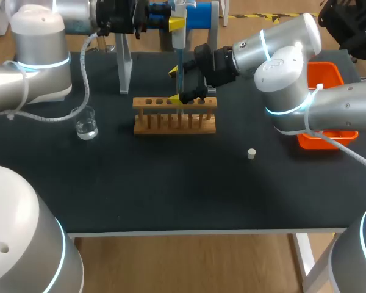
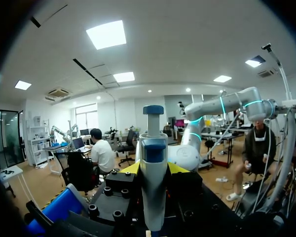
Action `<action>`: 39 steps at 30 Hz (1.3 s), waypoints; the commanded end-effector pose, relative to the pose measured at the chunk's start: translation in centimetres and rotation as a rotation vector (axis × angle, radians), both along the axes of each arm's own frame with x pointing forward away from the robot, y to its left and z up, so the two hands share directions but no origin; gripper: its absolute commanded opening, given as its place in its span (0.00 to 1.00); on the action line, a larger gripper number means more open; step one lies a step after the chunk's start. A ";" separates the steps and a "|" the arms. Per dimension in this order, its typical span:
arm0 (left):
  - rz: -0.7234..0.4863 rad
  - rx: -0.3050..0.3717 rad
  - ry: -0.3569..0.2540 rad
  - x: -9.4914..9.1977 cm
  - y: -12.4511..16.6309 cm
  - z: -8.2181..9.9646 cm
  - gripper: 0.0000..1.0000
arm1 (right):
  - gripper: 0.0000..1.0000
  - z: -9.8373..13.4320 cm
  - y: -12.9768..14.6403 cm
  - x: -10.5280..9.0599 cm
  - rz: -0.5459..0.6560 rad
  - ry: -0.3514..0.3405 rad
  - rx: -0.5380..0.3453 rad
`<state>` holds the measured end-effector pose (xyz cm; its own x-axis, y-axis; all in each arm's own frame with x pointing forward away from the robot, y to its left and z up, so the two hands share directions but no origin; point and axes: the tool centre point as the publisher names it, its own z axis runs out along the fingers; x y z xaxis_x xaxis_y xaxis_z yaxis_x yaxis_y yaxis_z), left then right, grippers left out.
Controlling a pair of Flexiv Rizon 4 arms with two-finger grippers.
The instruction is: Invert the test tube, pick up the pipette, mount the tip to pipette, aspirate from beaker and dispense into the tube, eject the tip, return the pipette, and cap with the stopper.
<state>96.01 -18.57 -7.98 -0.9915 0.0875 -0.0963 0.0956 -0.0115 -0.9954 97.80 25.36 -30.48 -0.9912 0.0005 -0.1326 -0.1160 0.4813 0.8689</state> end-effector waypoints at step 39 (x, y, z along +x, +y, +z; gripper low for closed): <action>-0.011 0.029 0.004 0.5 -0.5 0.8 0.00 | 1.00 0.0 0.0 0.0 0.000 0.000 0.000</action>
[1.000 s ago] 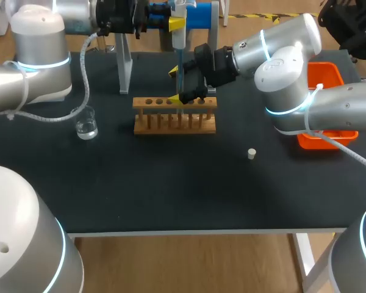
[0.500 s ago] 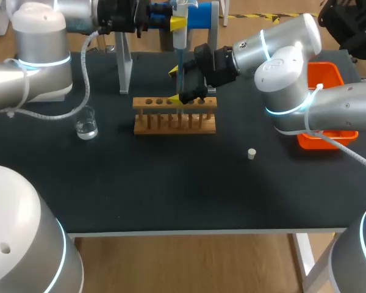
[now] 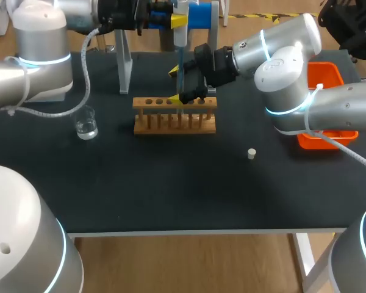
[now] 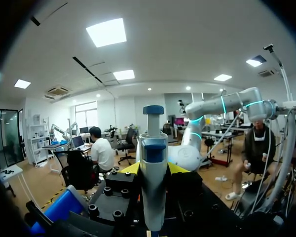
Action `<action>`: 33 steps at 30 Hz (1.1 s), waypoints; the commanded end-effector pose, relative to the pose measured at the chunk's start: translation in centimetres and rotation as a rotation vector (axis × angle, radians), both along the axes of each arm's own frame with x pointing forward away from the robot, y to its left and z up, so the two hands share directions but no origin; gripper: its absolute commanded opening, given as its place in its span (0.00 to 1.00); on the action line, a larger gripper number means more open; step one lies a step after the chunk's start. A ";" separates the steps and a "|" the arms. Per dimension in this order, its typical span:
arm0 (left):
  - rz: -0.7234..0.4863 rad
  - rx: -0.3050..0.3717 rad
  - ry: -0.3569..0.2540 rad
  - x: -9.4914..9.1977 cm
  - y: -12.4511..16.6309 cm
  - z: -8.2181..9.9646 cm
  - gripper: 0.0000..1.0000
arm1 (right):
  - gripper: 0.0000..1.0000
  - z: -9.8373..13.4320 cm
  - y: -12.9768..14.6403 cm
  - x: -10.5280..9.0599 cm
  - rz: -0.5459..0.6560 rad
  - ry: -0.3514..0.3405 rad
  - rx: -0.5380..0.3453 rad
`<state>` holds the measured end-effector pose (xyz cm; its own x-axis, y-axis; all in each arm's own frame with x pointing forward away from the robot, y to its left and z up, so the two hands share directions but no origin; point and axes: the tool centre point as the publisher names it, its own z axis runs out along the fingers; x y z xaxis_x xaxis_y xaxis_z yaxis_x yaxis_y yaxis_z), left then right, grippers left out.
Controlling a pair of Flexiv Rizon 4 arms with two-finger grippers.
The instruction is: Invert the test tube, pick up the pipette, mount the tip to pipette, aspirate from beaker and dispense into the tube, eject the tip, return the pipette, and cap with the stopper.
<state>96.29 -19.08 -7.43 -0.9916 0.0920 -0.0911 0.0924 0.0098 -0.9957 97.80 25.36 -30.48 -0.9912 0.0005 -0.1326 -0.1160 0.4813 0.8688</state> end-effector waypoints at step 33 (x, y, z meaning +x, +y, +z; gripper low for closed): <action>-0.012 0.014 0.013 0.4 -0.1 0.1 0.00 | 1.00 0.2 -0.9 -0.1 -0.006 0.003 0.007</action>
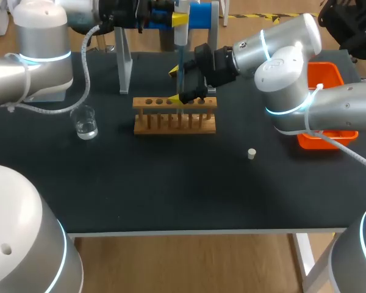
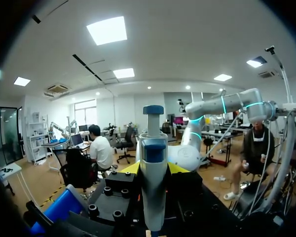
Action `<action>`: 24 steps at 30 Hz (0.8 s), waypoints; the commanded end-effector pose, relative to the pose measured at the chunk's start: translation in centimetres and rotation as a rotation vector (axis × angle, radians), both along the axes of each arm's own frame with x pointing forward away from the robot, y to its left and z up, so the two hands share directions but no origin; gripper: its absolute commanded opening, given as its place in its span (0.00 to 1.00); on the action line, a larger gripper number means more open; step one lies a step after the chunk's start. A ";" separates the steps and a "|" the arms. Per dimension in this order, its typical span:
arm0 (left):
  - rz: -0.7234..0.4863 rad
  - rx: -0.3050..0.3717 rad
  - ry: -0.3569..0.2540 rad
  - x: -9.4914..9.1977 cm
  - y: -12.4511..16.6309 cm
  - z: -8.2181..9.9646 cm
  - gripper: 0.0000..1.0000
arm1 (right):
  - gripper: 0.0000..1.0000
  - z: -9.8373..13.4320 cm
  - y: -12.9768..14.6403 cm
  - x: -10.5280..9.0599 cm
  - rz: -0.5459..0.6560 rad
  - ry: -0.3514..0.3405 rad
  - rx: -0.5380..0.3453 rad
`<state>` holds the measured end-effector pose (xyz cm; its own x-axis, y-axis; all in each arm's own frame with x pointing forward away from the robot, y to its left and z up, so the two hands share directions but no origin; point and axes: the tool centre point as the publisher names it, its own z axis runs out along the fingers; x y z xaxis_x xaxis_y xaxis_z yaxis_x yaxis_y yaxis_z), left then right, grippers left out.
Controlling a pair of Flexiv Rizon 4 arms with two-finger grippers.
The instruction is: Invert the test tube, pick up the pipette, mount the tip to pipette, aspirate from beaker and dispense into the tube, eject the tip, return the pipette, and cap with the stopper.
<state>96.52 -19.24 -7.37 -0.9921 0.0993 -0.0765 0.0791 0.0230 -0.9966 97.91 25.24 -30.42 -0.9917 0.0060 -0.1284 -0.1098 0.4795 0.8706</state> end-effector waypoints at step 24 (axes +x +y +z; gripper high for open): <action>-0.006 0.000 0.000 0.2 0.0 0.0 0.00 | 1.00 3.9 -9.2 -0.9 -0.084 -0.001 0.146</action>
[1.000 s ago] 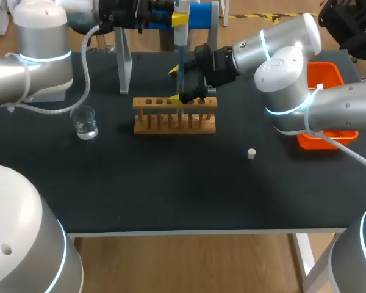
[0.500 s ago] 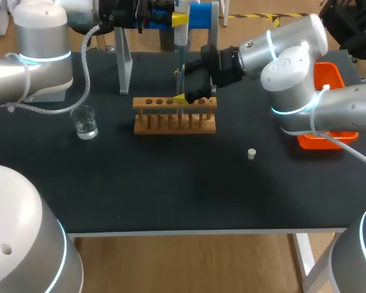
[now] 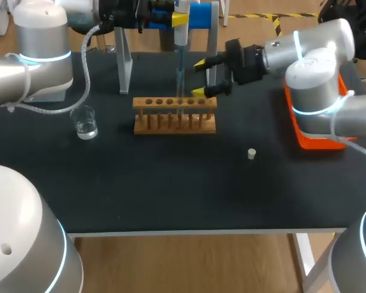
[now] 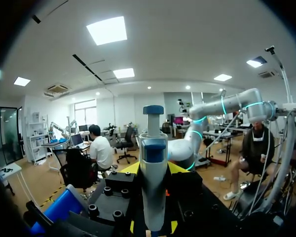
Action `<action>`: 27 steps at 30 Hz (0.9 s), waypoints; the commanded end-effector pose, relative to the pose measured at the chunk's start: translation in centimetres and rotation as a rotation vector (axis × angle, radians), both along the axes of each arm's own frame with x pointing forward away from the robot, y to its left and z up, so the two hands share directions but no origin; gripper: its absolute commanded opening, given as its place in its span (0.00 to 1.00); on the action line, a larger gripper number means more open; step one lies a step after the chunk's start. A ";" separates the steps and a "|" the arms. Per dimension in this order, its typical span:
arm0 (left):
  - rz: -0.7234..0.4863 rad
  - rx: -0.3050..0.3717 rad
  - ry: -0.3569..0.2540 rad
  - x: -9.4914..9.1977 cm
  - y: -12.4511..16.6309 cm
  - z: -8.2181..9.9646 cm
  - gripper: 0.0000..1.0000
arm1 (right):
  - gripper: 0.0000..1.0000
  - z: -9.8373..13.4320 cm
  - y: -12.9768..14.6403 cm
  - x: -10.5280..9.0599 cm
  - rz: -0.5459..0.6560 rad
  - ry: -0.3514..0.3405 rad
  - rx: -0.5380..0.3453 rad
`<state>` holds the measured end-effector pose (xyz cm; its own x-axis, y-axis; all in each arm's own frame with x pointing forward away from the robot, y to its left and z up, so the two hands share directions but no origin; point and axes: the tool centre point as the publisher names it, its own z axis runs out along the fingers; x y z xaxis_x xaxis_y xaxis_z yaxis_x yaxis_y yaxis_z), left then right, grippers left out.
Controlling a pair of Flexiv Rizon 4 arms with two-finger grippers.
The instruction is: Invert the test tube, pick up the pipette, mount the tip to pipette, aspirate from beaker and dispense into the tube, eject the tip, return the pipette, and cap with the stopper.
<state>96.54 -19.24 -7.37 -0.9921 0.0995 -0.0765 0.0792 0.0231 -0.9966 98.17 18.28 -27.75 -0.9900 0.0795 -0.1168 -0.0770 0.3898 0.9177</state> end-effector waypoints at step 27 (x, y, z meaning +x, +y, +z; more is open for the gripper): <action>-0.006 0.000 0.000 0.2 0.0 0.0 0.00 | 0.00 22.3 -9.9 -3.7 -0.174 -0.055 0.398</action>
